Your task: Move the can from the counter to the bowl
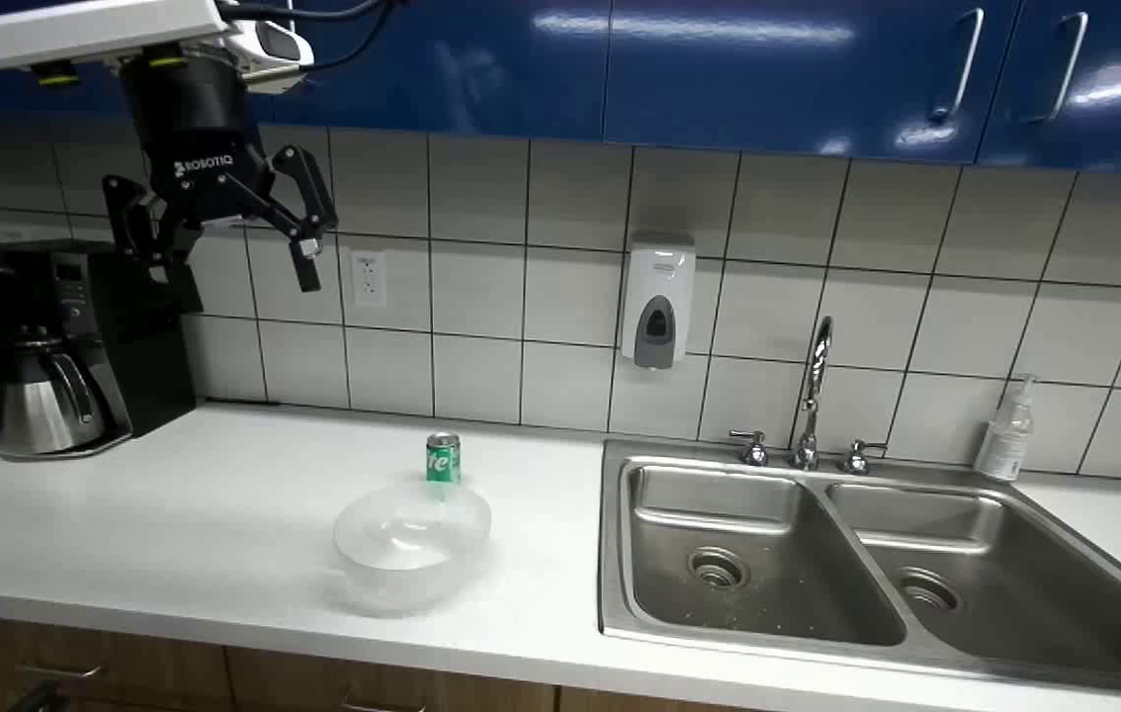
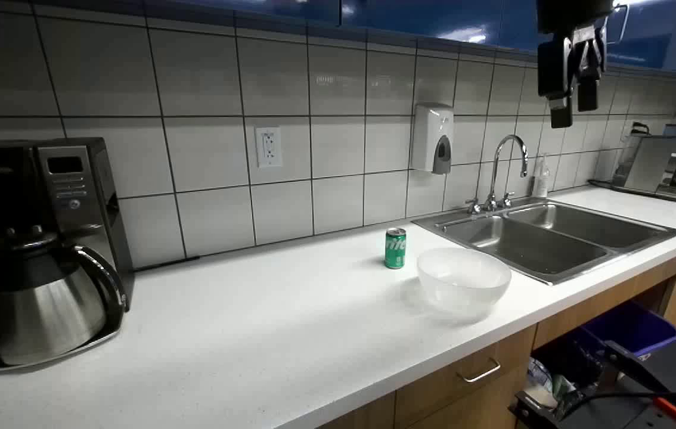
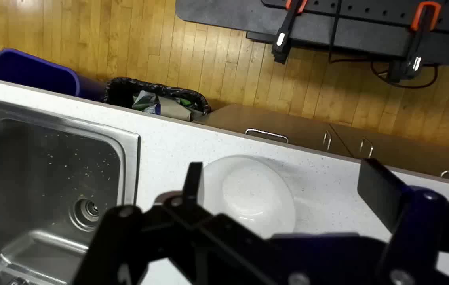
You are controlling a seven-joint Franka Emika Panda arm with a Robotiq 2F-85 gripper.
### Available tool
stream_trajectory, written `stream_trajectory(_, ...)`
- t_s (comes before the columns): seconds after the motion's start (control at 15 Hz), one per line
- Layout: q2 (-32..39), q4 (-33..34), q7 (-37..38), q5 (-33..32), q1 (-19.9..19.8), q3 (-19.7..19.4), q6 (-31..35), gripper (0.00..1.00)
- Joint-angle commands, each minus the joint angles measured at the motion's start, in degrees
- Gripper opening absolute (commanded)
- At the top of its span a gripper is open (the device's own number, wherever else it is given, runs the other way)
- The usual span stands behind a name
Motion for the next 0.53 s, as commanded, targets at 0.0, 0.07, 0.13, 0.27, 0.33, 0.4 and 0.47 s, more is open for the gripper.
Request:
stream_trajectory(0.0, 0.1, 0.1, 0.5, -0.4, 0.9, -0.7, -0.3, 1.00)
stream_trajectory(0.07, 0.1, 0.1, 0.5, -0.4, 0.9, -0.7, -0.3, 1.00)
stream_trajectory(0.13, 0.1, 0.1, 0.5, -0.4, 0.9, -0.7, -0.3, 1.00)
stream_trajectory(0.27, 0.1, 0.1, 0.5, -0.4, 0.9, -0.7, -0.3, 1.00)
stream_trajectory(0.33, 0.1, 0.1, 0.5, -0.4, 0.9, -0.7, -0.3, 1.00)
stream_trajectory(0.4, 0.1, 0.1, 0.5, -0.4, 0.9, -0.7, -0.3, 1.00)
stream_trajectory(0.47, 0.0, -0.5, 0.5, -0.4, 0.9, -0.9, 0.2, 1.00)
